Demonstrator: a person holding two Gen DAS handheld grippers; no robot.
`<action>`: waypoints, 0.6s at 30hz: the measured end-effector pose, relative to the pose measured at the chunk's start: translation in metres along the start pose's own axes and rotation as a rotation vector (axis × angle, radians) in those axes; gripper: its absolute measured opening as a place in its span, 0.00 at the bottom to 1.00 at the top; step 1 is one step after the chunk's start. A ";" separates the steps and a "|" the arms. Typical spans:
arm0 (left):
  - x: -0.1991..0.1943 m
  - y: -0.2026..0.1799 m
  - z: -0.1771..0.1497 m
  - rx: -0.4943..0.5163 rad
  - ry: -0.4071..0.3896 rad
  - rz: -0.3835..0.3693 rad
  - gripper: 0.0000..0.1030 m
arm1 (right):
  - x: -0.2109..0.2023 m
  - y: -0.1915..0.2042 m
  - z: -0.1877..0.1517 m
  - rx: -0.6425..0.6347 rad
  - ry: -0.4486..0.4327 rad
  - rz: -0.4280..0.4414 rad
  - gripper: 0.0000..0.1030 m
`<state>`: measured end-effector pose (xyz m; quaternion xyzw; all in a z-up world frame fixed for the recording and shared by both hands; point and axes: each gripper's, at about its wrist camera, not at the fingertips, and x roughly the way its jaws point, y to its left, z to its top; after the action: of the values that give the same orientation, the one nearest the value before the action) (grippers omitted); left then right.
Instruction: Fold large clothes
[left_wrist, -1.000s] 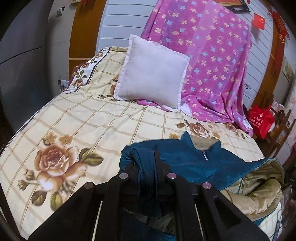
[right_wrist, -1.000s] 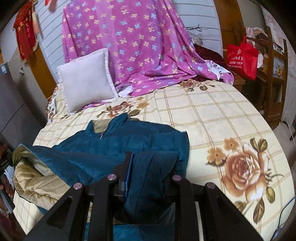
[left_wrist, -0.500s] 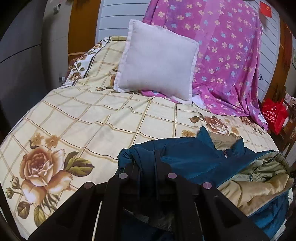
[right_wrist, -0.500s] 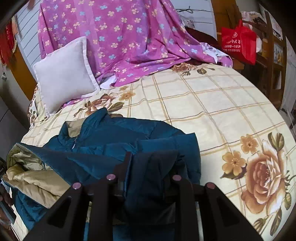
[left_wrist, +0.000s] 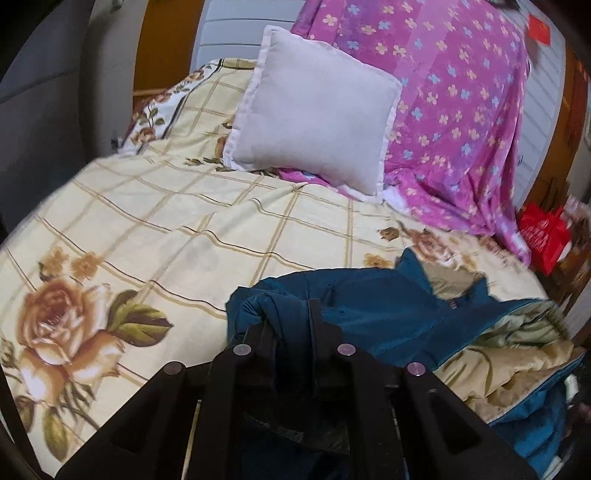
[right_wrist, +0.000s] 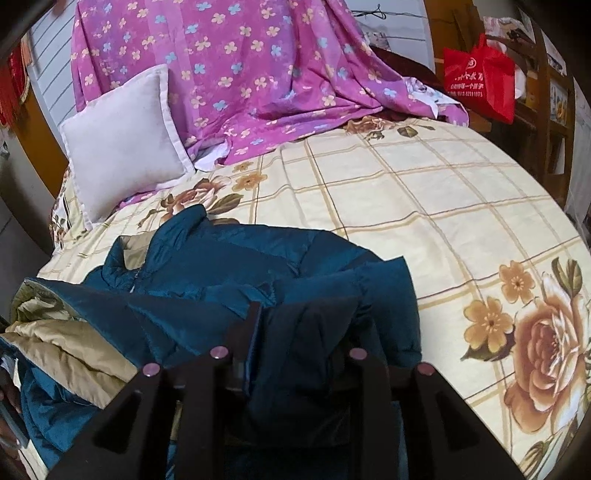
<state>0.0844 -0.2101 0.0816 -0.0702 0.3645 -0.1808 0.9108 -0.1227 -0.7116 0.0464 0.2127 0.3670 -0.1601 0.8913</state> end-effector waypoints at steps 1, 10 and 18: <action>0.000 0.005 0.002 -0.025 0.000 -0.032 0.06 | 0.000 -0.002 0.000 0.010 -0.002 0.010 0.29; -0.043 0.023 0.031 -0.081 -0.098 -0.258 0.18 | -0.019 -0.006 0.007 0.081 -0.097 0.135 0.61; -0.095 0.023 0.049 -0.055 -0.249 -0.253 0.43 | -0.059 0.031 0.017 0.006 -0.202 0.111 0.86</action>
<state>0.0613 -0.1525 0.1717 -0.1622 0.2422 -0.2737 0.9166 -0.1392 -0.6858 0.1077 0.2181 0.2623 -0.1322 0.9307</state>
